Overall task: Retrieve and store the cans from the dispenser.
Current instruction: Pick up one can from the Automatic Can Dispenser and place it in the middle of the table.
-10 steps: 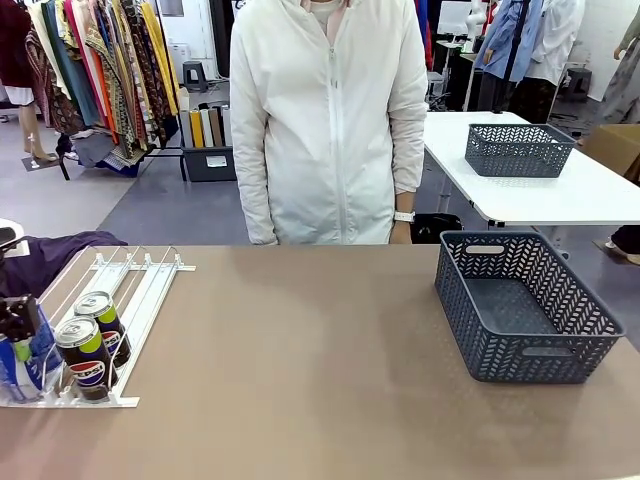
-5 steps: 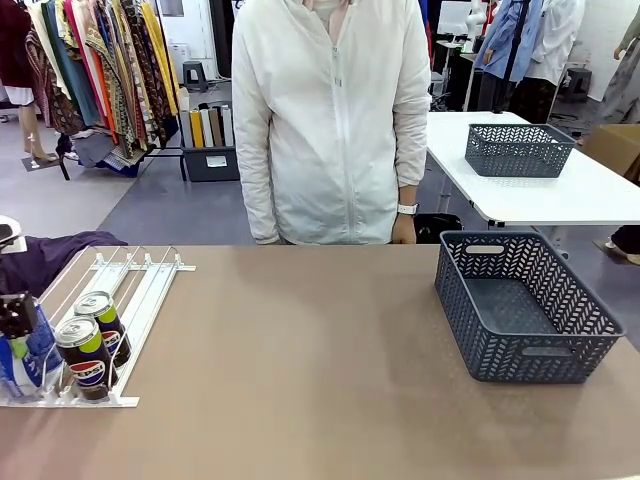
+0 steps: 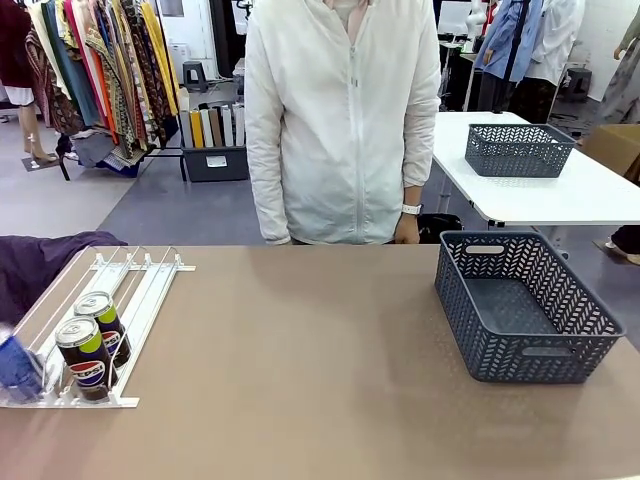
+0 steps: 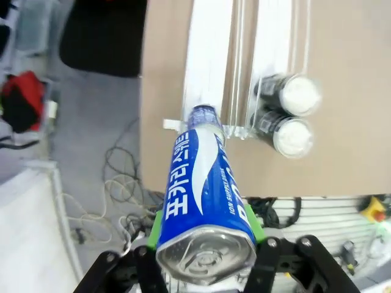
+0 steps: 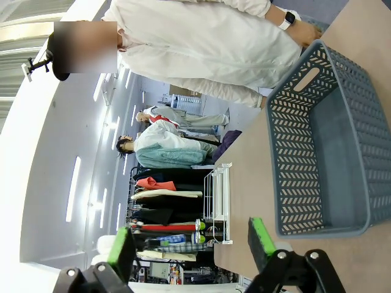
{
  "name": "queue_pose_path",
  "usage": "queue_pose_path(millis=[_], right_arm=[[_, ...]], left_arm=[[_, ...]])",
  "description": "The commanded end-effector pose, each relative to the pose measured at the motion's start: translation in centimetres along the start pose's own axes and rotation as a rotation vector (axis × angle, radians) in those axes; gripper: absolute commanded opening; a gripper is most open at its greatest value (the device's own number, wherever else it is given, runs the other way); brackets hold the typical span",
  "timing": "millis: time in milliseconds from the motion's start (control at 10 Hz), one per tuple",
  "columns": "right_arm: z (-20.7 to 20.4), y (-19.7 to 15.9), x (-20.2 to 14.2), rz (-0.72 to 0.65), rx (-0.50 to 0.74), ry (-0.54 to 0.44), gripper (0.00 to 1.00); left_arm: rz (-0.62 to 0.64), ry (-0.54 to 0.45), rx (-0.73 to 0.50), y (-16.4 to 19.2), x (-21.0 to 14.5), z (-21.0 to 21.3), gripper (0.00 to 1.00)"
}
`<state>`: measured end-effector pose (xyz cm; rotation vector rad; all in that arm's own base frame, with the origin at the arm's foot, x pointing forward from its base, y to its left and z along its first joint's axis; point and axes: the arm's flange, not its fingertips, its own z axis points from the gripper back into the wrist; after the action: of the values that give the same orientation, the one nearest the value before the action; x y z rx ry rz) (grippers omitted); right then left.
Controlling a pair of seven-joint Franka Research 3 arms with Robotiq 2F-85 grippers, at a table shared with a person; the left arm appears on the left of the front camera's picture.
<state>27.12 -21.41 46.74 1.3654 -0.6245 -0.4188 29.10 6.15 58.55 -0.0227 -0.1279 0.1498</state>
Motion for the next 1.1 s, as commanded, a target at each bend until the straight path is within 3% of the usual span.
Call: queue_pose_path(millis=[0,100,300,400,900,1000], right_arm=[[-0.1,0.4,0.2,0.014,0.021,-0.013,1.00],[-0.1,0.4,0.2,0.014,0.021,-0.013,1.00],[-0.1,0.4,0.2,0.014,0.021,-0.013,1.00],[-0.1,0.4,0.2,0.014,0.021,-0.013,1.00],[-0.1,0.4,0.2,0.014,0.021,-0.013,1.00],[-0.1,0.4,0.2,0.014,0.021,-0.013,1.00]], left_arm=[[0.008,-0.095,0.007,2.0,1.0,6.4,0.00],[0.044,-0.134,-0.001,2.3,1.1,7.1,0.00],[0.006,-0.082,-0.114,3.3,1.2,6.1,0.00],[0.041,-0.133,-0.019,2.5,-0.2,8.7,0.00],[0.032,-0.124,-0.037,2.5,0.1,8.2,0.00],[-0.006,-0.099,-0.102,-0.7,2.4,7.2,0.00]])
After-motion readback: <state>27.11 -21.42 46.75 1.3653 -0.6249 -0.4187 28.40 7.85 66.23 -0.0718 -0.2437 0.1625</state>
